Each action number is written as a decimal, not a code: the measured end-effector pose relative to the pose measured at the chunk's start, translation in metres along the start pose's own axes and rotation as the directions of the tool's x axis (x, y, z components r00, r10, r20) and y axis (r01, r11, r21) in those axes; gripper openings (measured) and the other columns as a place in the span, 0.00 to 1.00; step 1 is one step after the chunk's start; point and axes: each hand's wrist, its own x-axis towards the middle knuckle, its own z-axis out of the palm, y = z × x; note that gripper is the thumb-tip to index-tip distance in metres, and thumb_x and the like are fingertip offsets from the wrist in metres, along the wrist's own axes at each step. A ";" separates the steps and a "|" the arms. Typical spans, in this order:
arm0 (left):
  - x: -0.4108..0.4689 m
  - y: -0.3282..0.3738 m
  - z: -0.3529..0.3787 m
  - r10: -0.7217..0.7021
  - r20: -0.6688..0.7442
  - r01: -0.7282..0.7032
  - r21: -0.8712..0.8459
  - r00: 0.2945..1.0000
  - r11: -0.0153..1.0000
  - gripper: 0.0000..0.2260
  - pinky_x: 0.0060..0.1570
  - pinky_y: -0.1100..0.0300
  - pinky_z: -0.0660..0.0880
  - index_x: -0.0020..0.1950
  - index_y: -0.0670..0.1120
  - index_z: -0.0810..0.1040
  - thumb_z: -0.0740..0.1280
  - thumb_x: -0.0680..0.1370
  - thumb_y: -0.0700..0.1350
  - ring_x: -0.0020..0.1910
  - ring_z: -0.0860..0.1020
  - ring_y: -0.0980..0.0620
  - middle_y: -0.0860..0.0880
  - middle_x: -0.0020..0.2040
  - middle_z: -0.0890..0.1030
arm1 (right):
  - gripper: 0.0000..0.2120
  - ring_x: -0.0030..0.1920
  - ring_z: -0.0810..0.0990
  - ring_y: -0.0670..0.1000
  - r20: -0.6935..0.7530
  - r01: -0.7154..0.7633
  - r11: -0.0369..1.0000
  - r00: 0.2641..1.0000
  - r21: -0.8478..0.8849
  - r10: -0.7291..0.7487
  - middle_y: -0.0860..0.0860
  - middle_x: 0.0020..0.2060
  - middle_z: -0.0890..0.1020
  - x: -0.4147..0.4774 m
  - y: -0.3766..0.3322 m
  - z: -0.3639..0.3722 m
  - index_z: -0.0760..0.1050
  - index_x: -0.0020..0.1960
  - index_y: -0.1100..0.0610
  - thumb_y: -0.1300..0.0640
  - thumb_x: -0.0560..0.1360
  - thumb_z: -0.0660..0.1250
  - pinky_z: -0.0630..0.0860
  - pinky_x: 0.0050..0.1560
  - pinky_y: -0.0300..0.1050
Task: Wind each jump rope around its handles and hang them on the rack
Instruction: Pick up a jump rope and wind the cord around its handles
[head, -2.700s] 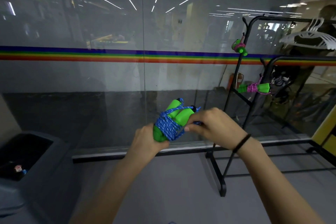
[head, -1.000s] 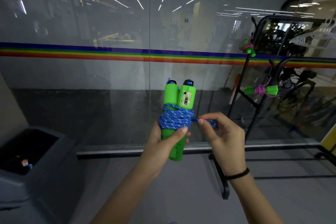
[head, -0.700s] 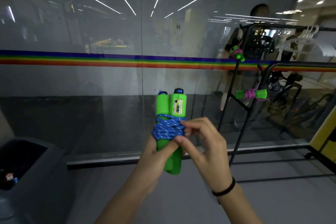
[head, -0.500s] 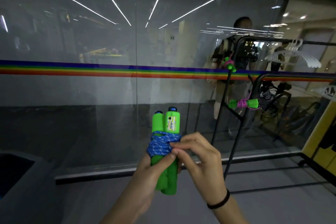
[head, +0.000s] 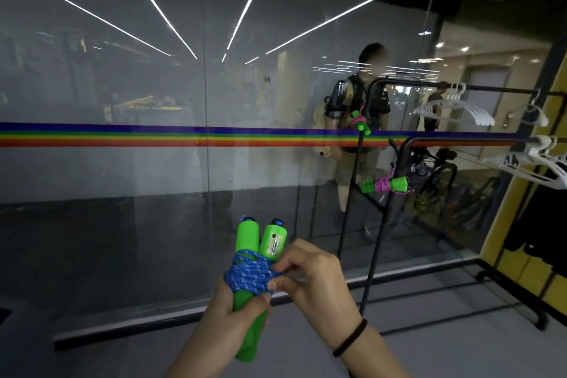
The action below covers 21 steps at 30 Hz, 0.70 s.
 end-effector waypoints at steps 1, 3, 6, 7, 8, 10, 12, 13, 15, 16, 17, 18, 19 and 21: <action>-0.001 0.000 -0.001 0.014 0.006 -0.014 0.042 1.000 0.999 0.22 0.34 0.56 0.75 0.56 0.44 0.70 0.72 0.65 0.39 0.32 0.78 0.48 0.42 0.35 0.80 | 0.07 0.37 0.75 0.42 0.004 0.022 0.999 1.000 -0.033 -0.022 0.38 0.33 0.72 0.000 0.000 0.001 0.77 0.35 0.57 0.58 0.60 0.73 0.69 0.38 0.29; -0.002 0.003 -0.004 0.023 0.015 -0.025 0.095 1.000 0.995 0.21 0.37 0.56 0.75 0.56 0.45 0.70 0.72 0.65 0.41 0.33 0.77 0.49 0.40 0.38 0.80 | 0.06 0.39 0.74 0.43 0.036 0.081 0.990 0.996 -0.113 -0.077 0.41 0.35 0.73 -0.001 -0.001 0.003 0.75 0.37 0.56 0.58 0.63 0.72 0.69 0.40 0.33; -0.004 0.007 -0.008 0.012 0.018 -0.015 0.179 1.000 0.984 0.20 0.39 0.57 0.75 0.55 0.48 0.69 0.71 0.66 0.43 0.36 0.77 0.50 0.40 0.44 0.80 | 0.06 0.43 0.74 0.48 0.141 0.178 0.959 0.979 -0.223 -0.149 0.49 0.40 0.76 -0.001 -0.003 0.002 0.73 0.41 0.56 0.57 0.67 0.68 0.68 0.44 0.37; -0.004 0.007 -0.009 0.013 0.016 -0.016 0.201 1.000 0.979 0.18 0.40 0.57 0.75 0.54 0.48 0.69 0.71 0.68 0.42 0.37 0.77 0.50 0.40 0.45 0.79 | 0.06 0.44 0.74 0.49 0.174 0.196 0.950 0.972 -0.241 -0.157 0.50 0.41 0.76 0.000 -0.003 0.002 0.73 0.42 0.56 0.57 0.67 0.68 0.68 0.45 0.38; -0.003 0.007 -0.010 0.020 0.014 -0.023 0.216 1.000 0.976 0.18 0.42 0.55 0.76 0.54 0.48 0.69 0.71 0.68 0.42 0.37 0.77 0.51 0.41 0.45 0.79 | 0.06 0.44 0.74 0.50 0.204 0.212 0.945 0.965 -0.251 -0.163 0.51 0.42 0.76 0.002 -0.003 0.002 0.73 0.43 0.56 0.57 0.68 0.67 0.68 0.45 0.38; -0.003 0.007 -0.012 0.030 0.010 -0.031 0.243 1.000 0.970 0.18 0.46 0.50 0.77 0.52 0.49 0.69 0.70 0.66 0.44 0.38 0.78 0.51 0.42 0.46 0.78 | 0.06 0.45 0.74 0.51 0.255 0.233 0.938 0.952 -0.256 -0.167 0.51 0.42 0.75 0.005 -0.002 0.003 0.72 0.42 0.57 0.57 0.68 0.67 0.68 0.46 0.38; -0.002 0.006 -0.013 0.028 0.010 -0.030 0.263 1.000 0.964 0.15 0.45 0.50 0.76 0.51 0.51 0.68 0.70 0.70 0.40 0.38 0.77 0.51 0.43 0.44 0.78 | 0.06 0.44 0.74 0.52 0.290 0.252 0.929 0.942 -0.270 -0.171 0.52 0.41 0.75 0.007 -0.002 0.003 0.72 0.42 0.58 0.56 0.68 0.65 0.69 0.46 0.40; -0.001 0.006 -0.014 0.022 0.008 -0.024 0.273 1.000 0.962 0.14 0.44 0.51 0.76 0.50 0.51 0.68 0.70 0.71 0.39 0.37 0.77 0.50 0.44 0.42 0.77 | 0.06 0.44 0.74 0.53 0.302 0.263 0.924 0.937 -0.279 -0.176 0.53 0.41 0.75 0.008 -0.002 0.004 0.71 0.41 0.58 0.56 0.67 0.64 0.69 0.45 0.41; 0.001 0.005 -0.015 0.016 0.005 -0.016 0.294 1.000 0.956 0.14 0.41 0.53 0.75 0.49 0.51 0.67 0.69 0.71 0.39 0.37 0.76 0.50 0.44 0.41 0.77 | 0.06 0.43 0.75 0.54 0.313 0.280 0.914 0.932 -0.293 -0.185 0.53 0.40 0.75 0.007 -0.002 0.008 0.70 0.41 0.58 0.56 0.67 0.62 0.69 0.44 0.42; 0.000 0.006 -0.015 0.014 0.005 -0.015 0.299 1.000 0.954 0.13 0.38 0.55 0.75 0.49 0.50 0.67 0.69 0.72 0.38 0.35 0.76 0.50 0.44 0.40 0.77 | 0.06 0.42 0.74 0.54 0.311 0.286 0.911 0.931 -0.297 -0.191 0.53 0.39 0.75 0.007 -0.001 0.011 0.70 0.41 0.58 0.56 0.67 0.62 0.69 0.43 0.43; 0.001 0.007 -0.015 0.016 0.003 -0.016 0.302 1.000 0.953 0.13 0.36 0.57 0.73 0.49 0.49 0.67 0.67 0.73 0.36 0.34 0.75 0.50 0.44 0.38 0.76 | 0.05 0.42 0.74 0.54 0.303 0.287 0.911 0.933 -0.295 -0.196 0.53 0.39 0.75 0.007 -0.001 0.013 0.70 0.41 0.58 0.57 0.67 0.62 0.69 0.43 0.43; 0.001 0.007 -0.016 0.016 -0.002 -0.014 0.304 1.000 0.952 0.13 0.34 0.58 0.73 0.50 0.48 0.66 0.66 0.73 0.35 0.33 0.75 0.50 0.44 0.38 0.76 | 0.05 0.42 0.74 0.54 0.288 0.277 0.917 0.938 -0.287 -0.193 0.53 0.39 0.75 0.007 0.000 0.015 0.70 0.42 0.58 0.57 0.67 0.62 0.69 0.42 0.44; 0.002 0.007 -0.016 0.018 -0.014 -0.013 0.315 1.000 0.949 0.13 0.35 0.57 0.73 0.52 0.47 0.66 0.66 0.74 0.35 0.33 0.74 0.50 0.45 0.37 0.75 | 0.05 0.41 0.75 0.54 0.268 0.255 0.929 0.946 -0.269 -0.182 0.53 0.40 0.76 0.007 0.001 0.017 0.70 0.42 0.58 0.57 0.68 0.63 0.70 0.42 0.45; 0.004 0.006 -0.018 0.043 -0.039 -0.026 0.359 0.998 0.933 0.14 0.39 0.53 0.74 0.55 0.45 0.65 0.66 0.74 0.36 0.35 0.75 0.50 0.46 0.38 0.75 | 0.05 0.40 0.76 0.53 0.226 0.205 0.955 0.962 -0.213 -0.156 0.53 0.40 0.76 0.007 0.001 0.020 0.72 0.44 0.58 0.60 0.69 0.65 0.71 0.42 0.44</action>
